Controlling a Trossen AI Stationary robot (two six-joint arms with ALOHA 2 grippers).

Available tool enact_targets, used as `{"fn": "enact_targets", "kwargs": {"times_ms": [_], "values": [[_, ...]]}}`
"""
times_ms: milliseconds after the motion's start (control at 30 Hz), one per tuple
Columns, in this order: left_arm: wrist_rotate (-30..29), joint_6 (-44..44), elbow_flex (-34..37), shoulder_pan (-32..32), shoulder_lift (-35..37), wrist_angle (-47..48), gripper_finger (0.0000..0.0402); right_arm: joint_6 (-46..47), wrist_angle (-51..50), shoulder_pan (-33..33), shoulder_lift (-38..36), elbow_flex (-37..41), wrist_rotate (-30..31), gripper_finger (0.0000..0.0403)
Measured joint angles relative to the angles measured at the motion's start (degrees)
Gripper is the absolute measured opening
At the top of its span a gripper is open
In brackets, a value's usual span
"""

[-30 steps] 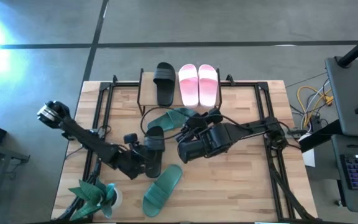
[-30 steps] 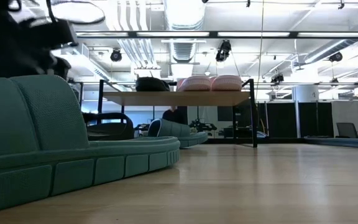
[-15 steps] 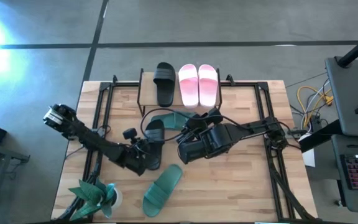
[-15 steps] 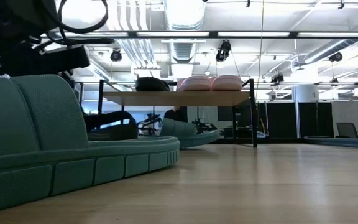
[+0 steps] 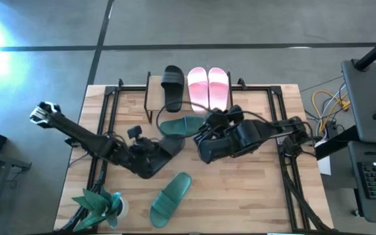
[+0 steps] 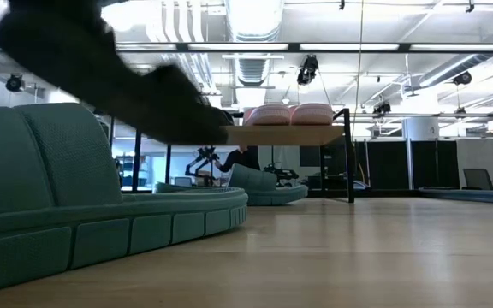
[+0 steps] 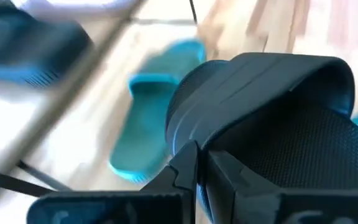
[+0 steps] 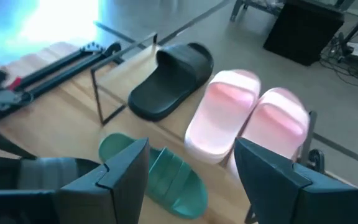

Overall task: Pick and place slides into the shelf
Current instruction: Put the black slipper on the shelf

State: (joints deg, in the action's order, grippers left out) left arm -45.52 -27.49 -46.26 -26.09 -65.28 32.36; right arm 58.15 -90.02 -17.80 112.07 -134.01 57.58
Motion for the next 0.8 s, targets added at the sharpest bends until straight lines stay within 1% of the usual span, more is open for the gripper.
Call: {"fn": "enact_targets", "kwargs": {"times_ms": [67,200,300,367,467,600,700,800], "values": [[-1.8,1.1,-3.5,0.3,2.5,5.2,0.0001,-0.9,0.0,0.2,-1.2,0.1,1.0,0.0226],[-8.4,1.3,-10.7,3.0,4.9,18.2,0.0,-3.1,0.0,0.6,-3.3,0.2,3.7,0.0226],[-13.2,2.6,-15.2,7.4,5.0,25.3,0.0,-4.6,0.0,1.2,-3.9,0.2,5.2,0.0226],[-15.7,4.8,-17.5,11.4,4.7,27.1,0.0,-6.0,0.0,1.7,-4.0,0.2,5.6,0.0226],[-18.1,11.3,-19.7,19.3,3.9,25.2,0.0,-7.6,0.0,2.6,-4.0,0.3,5.6,0.0226],[-17.7,21.0,-20.5,31.0,1.7,22.2,0.0,-8.7,0.0,3.6,-4.0,0.9,5.5,0.0226],[-14.0,28.3,-20.4,38.6,-0.1,16.5,0.0,-9.6,0.0,4.0,-4.0,1.2,5.5,0.0226],[-10.3,34.0,-20.3,44.6,-3.2,10.6,0.0,-10.9,0.0,4.5,-4.0,1.2,5.5,0.0226]]}}
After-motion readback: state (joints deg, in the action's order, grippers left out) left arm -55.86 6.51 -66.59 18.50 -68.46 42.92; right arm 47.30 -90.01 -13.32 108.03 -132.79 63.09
